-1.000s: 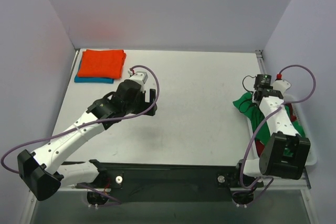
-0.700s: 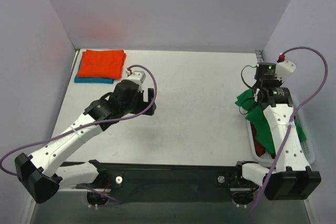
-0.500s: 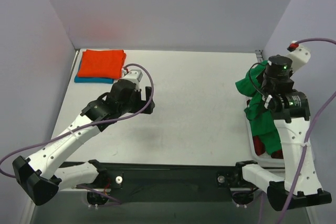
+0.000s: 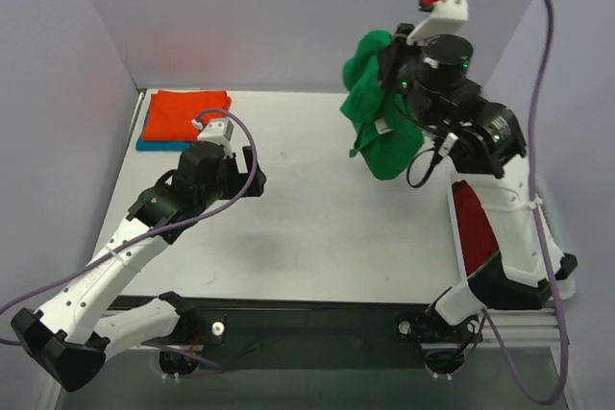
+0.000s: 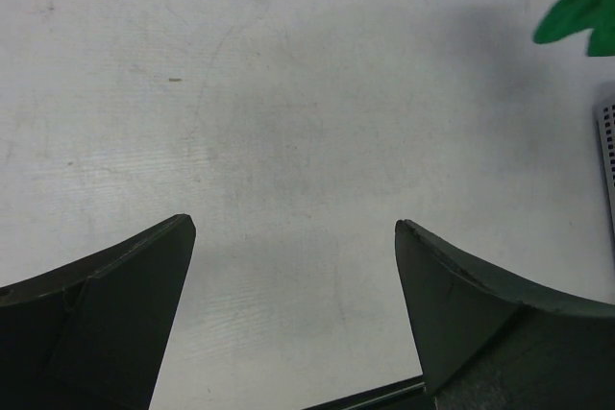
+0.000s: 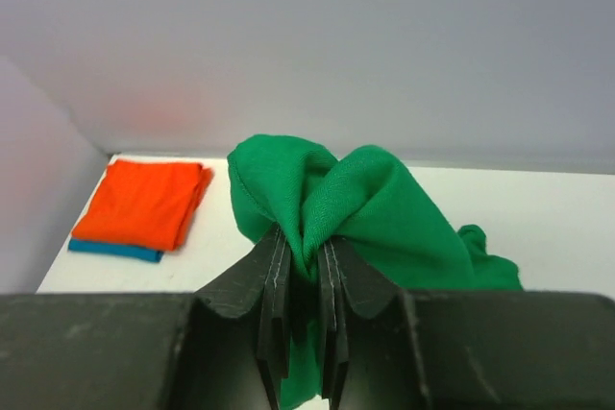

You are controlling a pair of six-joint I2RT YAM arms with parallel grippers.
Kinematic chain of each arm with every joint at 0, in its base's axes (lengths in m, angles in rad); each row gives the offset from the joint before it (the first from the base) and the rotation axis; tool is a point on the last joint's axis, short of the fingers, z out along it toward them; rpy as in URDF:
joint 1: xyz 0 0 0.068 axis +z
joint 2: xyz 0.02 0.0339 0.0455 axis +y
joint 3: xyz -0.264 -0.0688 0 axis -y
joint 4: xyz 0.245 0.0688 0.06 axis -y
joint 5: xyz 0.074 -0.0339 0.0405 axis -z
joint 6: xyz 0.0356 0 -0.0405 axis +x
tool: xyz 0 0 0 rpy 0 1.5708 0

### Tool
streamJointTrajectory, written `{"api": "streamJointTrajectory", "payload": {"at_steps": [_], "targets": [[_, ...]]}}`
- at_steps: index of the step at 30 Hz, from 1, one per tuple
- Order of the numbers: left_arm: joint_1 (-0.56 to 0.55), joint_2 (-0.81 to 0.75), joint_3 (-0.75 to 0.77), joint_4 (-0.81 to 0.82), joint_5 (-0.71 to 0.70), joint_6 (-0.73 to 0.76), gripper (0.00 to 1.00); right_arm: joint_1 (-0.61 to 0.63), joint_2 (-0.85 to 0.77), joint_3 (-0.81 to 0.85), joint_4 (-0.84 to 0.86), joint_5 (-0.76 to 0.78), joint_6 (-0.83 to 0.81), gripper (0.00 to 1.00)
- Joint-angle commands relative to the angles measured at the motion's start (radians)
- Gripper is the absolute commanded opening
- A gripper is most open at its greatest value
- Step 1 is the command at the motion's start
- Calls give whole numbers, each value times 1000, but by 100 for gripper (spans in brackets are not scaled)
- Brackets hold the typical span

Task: Fold and stack the t-shirts
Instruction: Move the tshirt to the center of the board, then flatten out the tshirt

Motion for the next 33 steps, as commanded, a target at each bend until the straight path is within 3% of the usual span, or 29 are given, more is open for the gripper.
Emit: {"api": "streamJointTrajectory", "payload": {"at_steps": [1,5,7,8,9,10,12,13,16,23,28,33], "targets": [[25,-46,24,27,-41,-20,97,81,96,100,64,-47,-38,0],[42,-55,29,18,-56,-23,98,60,125,22,123,-136,54,0],[44,-52,24,16,-64,-26,97,-54,128,-81,124,-237,121,6],[44,-49,18,16,-67,-31,97,-108,132,-125,132,-296,208,16],[44,-39,14,21,-70,-34,97,-158,135,-183,145,-403,236,41],[47,-34,-6,35,-71,-38,97,-245,142,-232,162,-433,252,54],[45,-6,-32,61,-70,-60,97,-305,168,-343,173,-482,272,82],[47,1,-63,70,-70,-69,96,-333,168,-376,172,-508,279,85],[47,37,-151,128,-75,-107,94,-318,87,-606,216,-443,279,89],[48,101,-326,269,-87,-208,86,-112,-109,-1157,366,-213,387,88],[48,170,-377,348,-88,-233,81,-188,-137,-1396,408,-206,459,85],[48,213,-436,450,-145,-244,77,-249,-235,-1509,419,-188,468,84]]}}
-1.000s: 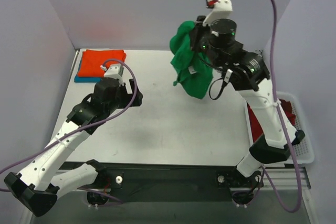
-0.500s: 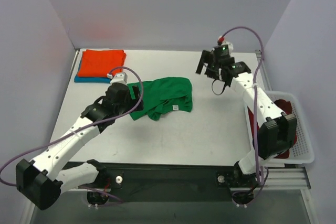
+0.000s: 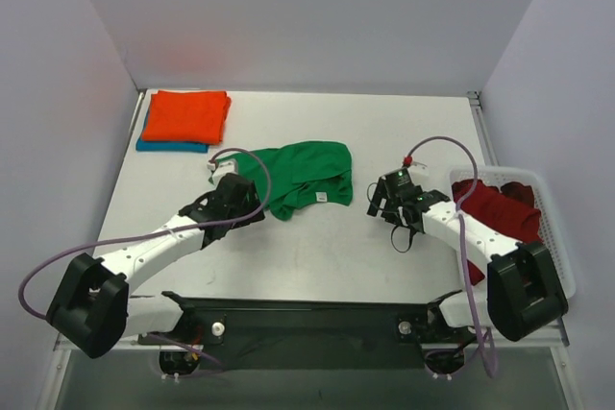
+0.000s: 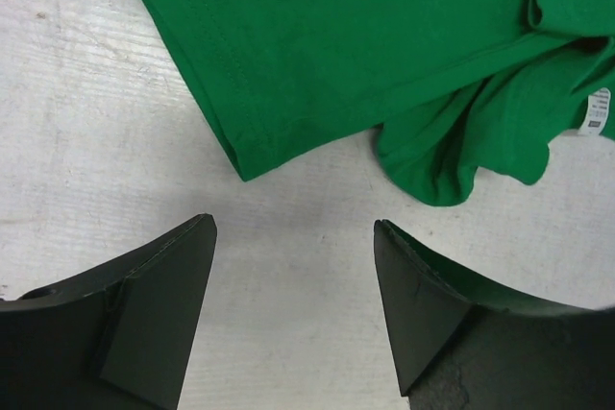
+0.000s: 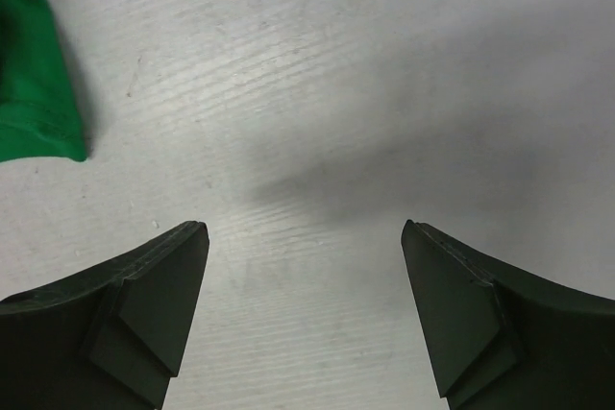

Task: Fold and stack the t-shirts
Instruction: Flatten out the tshirt

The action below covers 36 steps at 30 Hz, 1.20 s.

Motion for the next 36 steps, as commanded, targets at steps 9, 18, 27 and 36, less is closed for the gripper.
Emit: {"api": "streamJointTrajectory", "payload": {"at_steps": [9,18,27,36], "targets": [[19,162,3,186,-101,-36,73,-124,-296,-173,-47,128,42,84],[25,242,31,210,-130,-25,68,-248,-459,-240,-162,106,48,83],[41,279,33,264,-129,-5,59,-320,-543,-247,-222,83,35,83],[45,285,74,281,-139,6,16,-11,-277,-53,-98,91,36,83]]}}
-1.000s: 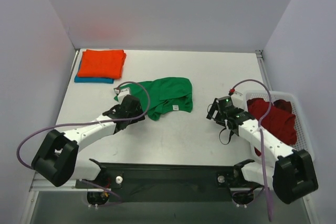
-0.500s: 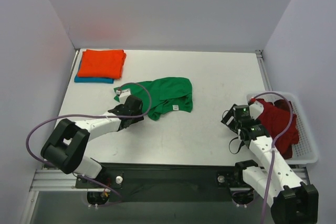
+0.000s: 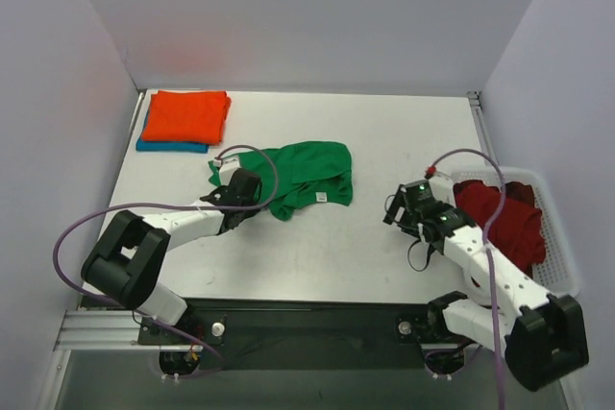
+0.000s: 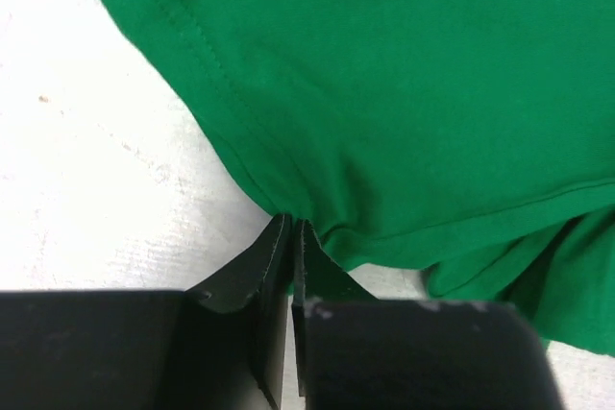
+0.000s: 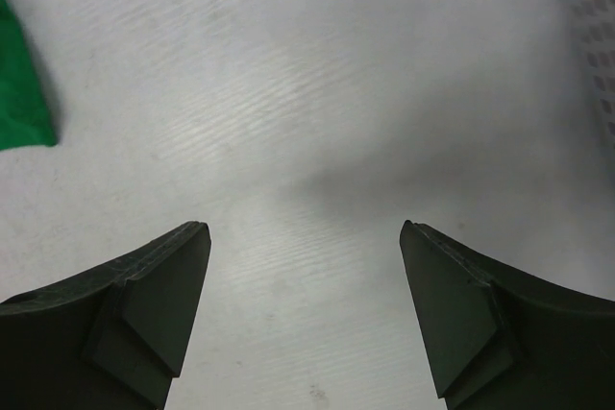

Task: Fold and stack the t-shirts
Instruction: Flatten out the tshirt

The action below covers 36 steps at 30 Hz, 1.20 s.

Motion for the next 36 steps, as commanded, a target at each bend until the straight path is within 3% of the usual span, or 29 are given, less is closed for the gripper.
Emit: {"api": "streamJointTrajectory", "payload": {"at_steps": [1,4,9,13,18,30,33,36], "targets": [[7,-19,61,44,-33,12,9,166,182,131,58,73,24,83],[12,-51,84,30,-61,7,0,309,354,250,141,87,3,83],[20,-98,147,-5,-94,0,0,488,606,447,256,89,-18,82],[29,-120,210,-60,-116,-9,0,559,776,537,380,78,-5,78],[36,-122,271,-124,-133,-16,0,621,878,568,462,116,35,74],[43,-116,366,-183,-133,-10,0,700,910,582,497,244,90,72],[44,-116,380,-194,-136,-9,0,691,968,632,479,251,86,65],[47,-119,392,-203,-147,-8,0,674,985,632,482,265,80,39]]}}
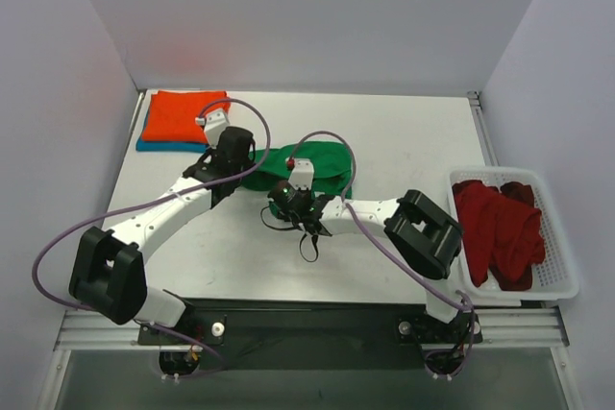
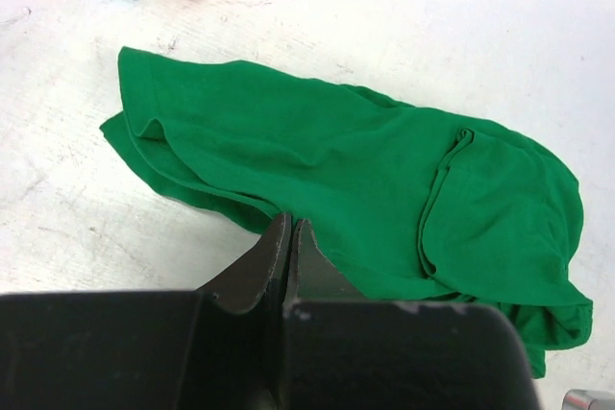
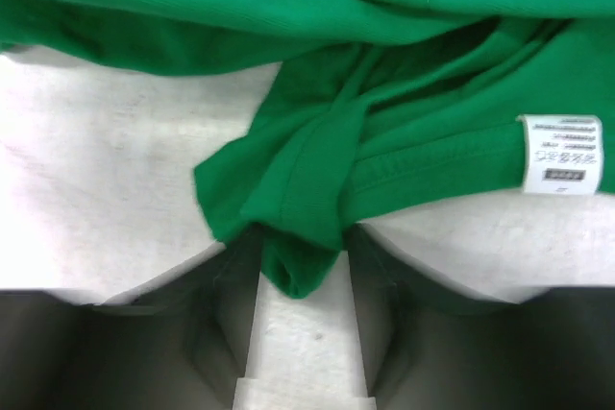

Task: Fold and stack the t-shirts
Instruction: Flatten out the tshirt

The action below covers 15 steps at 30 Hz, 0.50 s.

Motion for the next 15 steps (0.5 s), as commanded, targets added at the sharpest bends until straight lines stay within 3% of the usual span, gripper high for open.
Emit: {"api": "streamJointTrajectory", "payload": {"at_steps": [1,3,4,9,15], "targets": [[12,-24,62,-17,-26,0,0,-33,15,13,-7,66,2,25],[19,-24,74,-15,-29,0,0,-53,5,4,-6,43,-6,13],[17,-23,88,-18,-31,0,0,-70,-2,-5,-4,29,-9,0],[32,-29,142,-51,-54,15,0,-120,-152,-134,-87,61,-11,0],[89,-100,188,-66,-65,56,0,-225,-615,-329,-289,76,-44,0]]}}
